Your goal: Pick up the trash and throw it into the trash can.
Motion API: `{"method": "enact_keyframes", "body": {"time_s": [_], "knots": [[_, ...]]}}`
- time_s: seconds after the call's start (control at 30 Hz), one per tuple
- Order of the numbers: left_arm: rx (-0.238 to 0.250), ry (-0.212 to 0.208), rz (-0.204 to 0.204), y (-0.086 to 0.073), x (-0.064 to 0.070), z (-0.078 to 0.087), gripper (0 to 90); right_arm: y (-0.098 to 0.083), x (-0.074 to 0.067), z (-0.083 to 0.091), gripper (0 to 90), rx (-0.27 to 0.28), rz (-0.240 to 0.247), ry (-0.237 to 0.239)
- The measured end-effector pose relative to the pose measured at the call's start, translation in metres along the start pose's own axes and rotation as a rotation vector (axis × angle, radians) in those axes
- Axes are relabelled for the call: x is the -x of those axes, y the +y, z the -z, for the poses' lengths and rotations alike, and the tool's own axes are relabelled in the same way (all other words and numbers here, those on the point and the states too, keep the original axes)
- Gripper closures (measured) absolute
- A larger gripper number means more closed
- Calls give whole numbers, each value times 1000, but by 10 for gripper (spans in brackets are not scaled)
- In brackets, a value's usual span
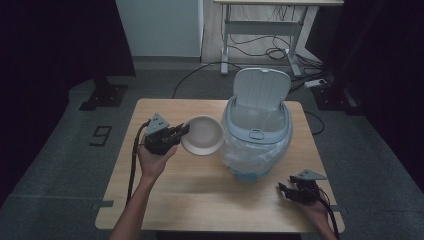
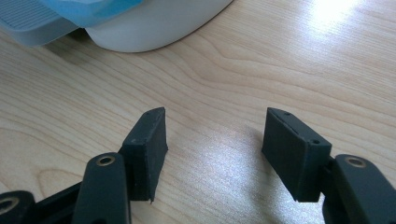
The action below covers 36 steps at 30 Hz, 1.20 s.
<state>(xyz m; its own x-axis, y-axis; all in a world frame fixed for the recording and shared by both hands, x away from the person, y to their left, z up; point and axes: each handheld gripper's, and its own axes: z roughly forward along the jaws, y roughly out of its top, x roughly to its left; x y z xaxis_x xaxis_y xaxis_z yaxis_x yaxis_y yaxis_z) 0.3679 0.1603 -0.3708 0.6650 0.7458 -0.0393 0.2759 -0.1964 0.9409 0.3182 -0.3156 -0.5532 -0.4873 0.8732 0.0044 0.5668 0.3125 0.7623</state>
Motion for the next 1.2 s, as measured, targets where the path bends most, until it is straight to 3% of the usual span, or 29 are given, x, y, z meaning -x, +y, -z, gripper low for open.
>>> {"method": "enact_keyframes", "body": {"time_s": [0.37,1.2], "knots": [[9,-5,-31,9,9,0,832,0,0,0,396,-1,-3,0],[76,10,-52,45,6,23,833,0,0,0,394,-2,-1,0]]}}
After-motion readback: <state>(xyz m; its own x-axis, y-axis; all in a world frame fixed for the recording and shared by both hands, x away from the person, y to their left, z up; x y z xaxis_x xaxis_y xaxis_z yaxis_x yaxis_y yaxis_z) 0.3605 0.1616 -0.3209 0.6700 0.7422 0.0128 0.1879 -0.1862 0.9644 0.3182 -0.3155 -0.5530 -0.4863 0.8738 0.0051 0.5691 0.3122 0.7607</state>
